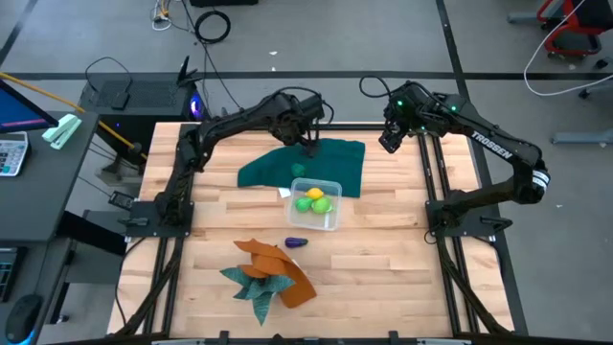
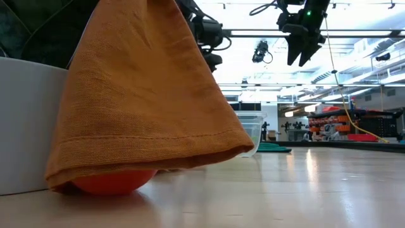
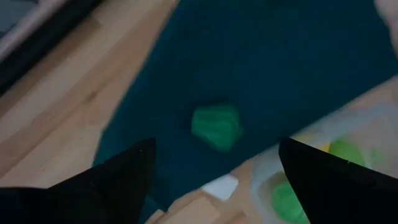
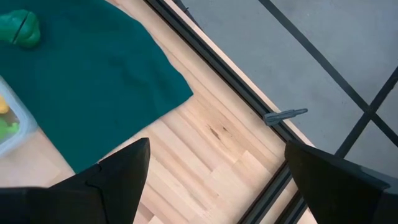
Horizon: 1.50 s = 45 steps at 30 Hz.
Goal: Pick and placing Produce into tupperware
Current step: Put the bell pepper into the bin
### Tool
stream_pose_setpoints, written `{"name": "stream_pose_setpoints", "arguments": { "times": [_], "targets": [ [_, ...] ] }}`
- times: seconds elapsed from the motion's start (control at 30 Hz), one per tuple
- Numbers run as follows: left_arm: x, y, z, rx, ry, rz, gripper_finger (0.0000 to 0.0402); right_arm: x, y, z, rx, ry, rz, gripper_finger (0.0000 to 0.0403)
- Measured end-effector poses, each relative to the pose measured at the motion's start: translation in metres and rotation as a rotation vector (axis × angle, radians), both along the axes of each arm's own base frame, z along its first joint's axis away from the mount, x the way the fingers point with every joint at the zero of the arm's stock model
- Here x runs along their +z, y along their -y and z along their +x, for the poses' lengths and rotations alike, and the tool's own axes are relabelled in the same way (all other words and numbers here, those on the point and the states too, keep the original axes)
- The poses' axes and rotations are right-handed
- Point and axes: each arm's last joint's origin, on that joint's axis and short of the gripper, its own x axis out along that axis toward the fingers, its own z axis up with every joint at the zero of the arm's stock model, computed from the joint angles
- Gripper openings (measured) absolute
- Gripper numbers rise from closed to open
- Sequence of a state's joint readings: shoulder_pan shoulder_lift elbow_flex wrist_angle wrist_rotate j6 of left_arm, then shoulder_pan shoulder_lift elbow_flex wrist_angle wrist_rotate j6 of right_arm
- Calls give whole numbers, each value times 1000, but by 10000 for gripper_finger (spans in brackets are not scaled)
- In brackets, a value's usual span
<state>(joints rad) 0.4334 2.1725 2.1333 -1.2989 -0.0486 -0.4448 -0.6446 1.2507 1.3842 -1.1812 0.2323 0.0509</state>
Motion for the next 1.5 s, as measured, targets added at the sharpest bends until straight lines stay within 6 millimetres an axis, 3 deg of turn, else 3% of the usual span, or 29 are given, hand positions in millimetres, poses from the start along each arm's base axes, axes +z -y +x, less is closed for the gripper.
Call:
{"name": "stream_pose_setpoints", "arguments": {
  "times": [0.37,0.7,1.5],
  "targets": [
    [-60,6,18,-110,-190,-73,398,0,0,0,4,4,6,336],
    [-86,0,25,-90,-201,-121,399,0,0,0,5,5,6,336],
    [-89,-8,30,7,-129,-114,396,0,0,0,6,5,5,336]
  ]
}}
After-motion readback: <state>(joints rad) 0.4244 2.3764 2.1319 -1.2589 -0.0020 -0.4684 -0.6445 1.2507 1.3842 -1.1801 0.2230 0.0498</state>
